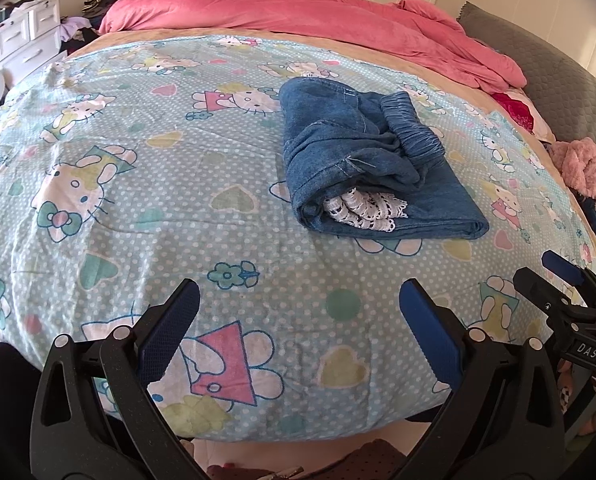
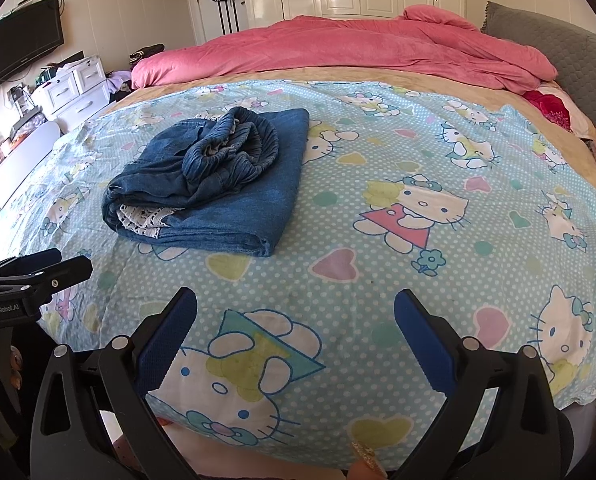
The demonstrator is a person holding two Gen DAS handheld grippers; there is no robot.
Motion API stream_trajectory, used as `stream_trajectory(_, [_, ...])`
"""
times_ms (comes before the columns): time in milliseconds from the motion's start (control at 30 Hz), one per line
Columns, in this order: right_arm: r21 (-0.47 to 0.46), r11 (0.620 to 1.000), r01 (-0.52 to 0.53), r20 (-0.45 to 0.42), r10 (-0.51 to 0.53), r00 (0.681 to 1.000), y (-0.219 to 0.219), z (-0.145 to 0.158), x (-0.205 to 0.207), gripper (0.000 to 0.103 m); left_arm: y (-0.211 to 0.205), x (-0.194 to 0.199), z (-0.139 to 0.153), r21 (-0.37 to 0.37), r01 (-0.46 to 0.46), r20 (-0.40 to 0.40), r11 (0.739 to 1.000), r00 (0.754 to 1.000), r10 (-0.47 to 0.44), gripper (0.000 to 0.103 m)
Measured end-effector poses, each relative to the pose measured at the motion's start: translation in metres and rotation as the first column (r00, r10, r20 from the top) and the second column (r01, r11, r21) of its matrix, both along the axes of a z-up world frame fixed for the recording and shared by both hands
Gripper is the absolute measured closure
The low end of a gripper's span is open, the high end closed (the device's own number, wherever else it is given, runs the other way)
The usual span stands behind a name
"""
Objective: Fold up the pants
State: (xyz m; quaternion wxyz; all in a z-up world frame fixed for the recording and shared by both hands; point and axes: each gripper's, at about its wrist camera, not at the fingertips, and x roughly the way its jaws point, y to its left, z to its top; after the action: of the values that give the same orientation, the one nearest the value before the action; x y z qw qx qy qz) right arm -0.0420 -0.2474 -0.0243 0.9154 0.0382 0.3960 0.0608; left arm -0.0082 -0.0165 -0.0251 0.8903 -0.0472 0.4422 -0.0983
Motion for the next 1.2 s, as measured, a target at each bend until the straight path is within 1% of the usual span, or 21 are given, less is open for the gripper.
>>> stream_trajectory(267, [-0.003, 1.000, 0.002, -0.003, -0.002, 1.000, -0.001, -0.001, 0.000, 0.004, 0.001, -0.001, 0.001, -0.003, -0.001, 0.002, 1.000, 1.000, 0.001, 0.009])
stream_trajectory(433, [-0.004, 1.000, 0.003, -0.007, -0.003, 1.000, -0.002, -0.003, -0.001, 0.004, -0.004, -0.002, 0.004, 0.031, 0.007, 0.016, 1.000, 1.000, -0.007, 0.009])
stream_trajectory(600, [-0.006, 1.000, 0.006, -0.007, -0.006, 1.000, -0.003, -0.004, -0.001, 0.004, -0.007, 0.000, 0.003, 0.059, -0.003, 0.008, 0.998, 1.000, 0.003, 0.009])
stream_trajectory(800, [-0.008, 1.000, 0.012, -0.011, -0.012, 1.000, -0.004, -0.005, 0.000, 0.004, 0.001, 0.004, 0.003, 0.029, -0.034, -0.003, 0.999, 0.999, 0.034, 0.009])
stream_trajectory(933, [-0.009, 1.000, 0.025, -0.012, -0.026, 1.000, -0.008, -0.005, 0.003, 0.004, 0.013, 0.010, 0.008, -0.025, -0.033, 0.016, 0.999, 0.999, 0.033, 0.009])
stream_trajectory(1000, [-0.008, 0.999, 0.044, -0.016, -0.044, 0.999, -0.015, -0.006, 0.008, 0.004, 0.020, 0.016, 0.011, -0.014, -0.053, 0.032, 0.999, 0.998, 0.053, 0.009])
stream_trajectory(1100, [-0.017, 0.996, 0.084, -0.015, -0.085, 0.996, -0.031, -0.004, 0.018, 0.004, 0.038, 0.038, 0.013, 0.050, -0.110, 0.031, 0.993, 0.994, 0.108, 0.009])
stream_trajectory(1167, [-0.021, 0.991, 0.129, -0.006, -0.129, 0.992, -0.050, 0.001, 0.028, 0.004, 0.054, 0.053, 0.013, 0.074, -0.143, 0.029, 0.987, 0.990, 0.141, 0.009])
stream_trajectory(1200, [-0.028, 0.988, 0.153, 0.003, -0.153, 0.988, -0.062, 0.004, 0.034, 0.004, 0.067, 0.066, 0.012, 0.097, -0.174, 0.021, 0.980, 0.985, 0.173, 0.009])
